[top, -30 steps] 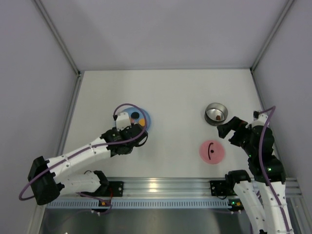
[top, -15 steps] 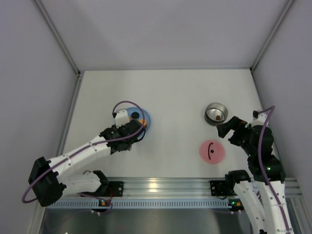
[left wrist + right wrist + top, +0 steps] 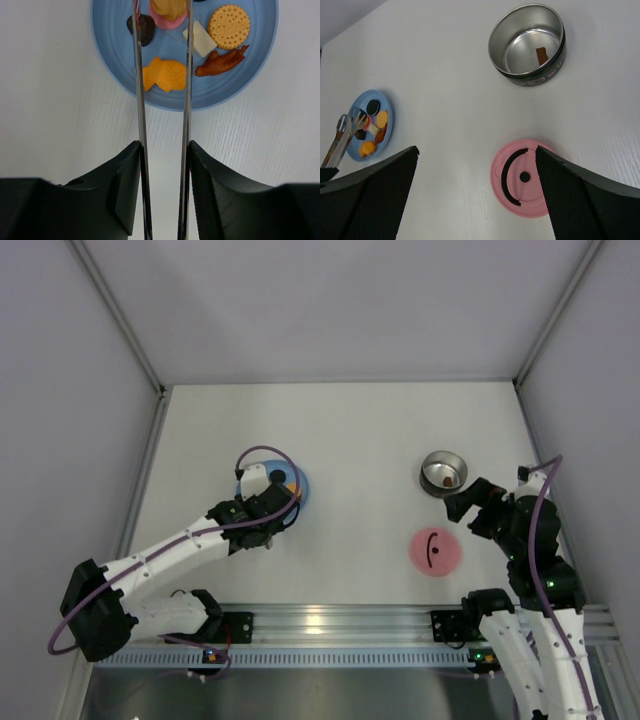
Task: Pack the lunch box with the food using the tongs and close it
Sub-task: Pick up the fake food from the plate.
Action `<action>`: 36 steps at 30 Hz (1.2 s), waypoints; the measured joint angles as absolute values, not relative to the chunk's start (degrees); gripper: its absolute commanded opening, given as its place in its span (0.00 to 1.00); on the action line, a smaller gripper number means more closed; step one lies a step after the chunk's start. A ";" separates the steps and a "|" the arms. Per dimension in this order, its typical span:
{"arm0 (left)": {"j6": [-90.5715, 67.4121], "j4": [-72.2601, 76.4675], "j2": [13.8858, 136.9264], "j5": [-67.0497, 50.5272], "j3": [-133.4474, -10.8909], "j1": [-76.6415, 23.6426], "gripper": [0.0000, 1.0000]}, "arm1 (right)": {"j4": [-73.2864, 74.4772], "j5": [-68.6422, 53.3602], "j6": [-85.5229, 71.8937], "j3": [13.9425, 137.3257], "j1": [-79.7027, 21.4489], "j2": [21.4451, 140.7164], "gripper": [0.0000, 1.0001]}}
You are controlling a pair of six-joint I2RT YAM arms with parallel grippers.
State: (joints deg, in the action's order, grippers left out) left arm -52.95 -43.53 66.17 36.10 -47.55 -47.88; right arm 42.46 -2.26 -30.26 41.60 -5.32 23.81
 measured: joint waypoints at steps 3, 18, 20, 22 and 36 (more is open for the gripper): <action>-52.53 -43.53 66.17 35.53 -47.55 -47.88 0.47 | 42.41 -2.31 -30.26 41.60 -5.32 24.01 1.00; -52.23 -43.53 66.17 34.89 -47.55 -47.86 0.38 | 42.41 -2.68 -30.26 41.60 -5.32 24.14 1.00; -52.12 -43.53 66.17 34.89 -47.55 -47.86 0.35 | 42.39 -2.68 -30.26 41.60 -5.32 24.14 0.99; -52.03 -43.53 66.17 34.89 -47.55 -47.83 0.29 | 42.39 -2.68 -30.26 41.60 -5.32 24.14 0.99; -49.30 -45.58 66.17 34.92 -54.57 -47.81 0.15 | 42.41 -2.70 -30.26 41.60 -5.32 24.14 0.99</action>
State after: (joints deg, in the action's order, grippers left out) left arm -49.30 -45.58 66.17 34.92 -54.57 -47.81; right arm 42.41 -2.70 -30.26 41.60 -5.32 24.14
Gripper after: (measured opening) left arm 0.394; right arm 0.993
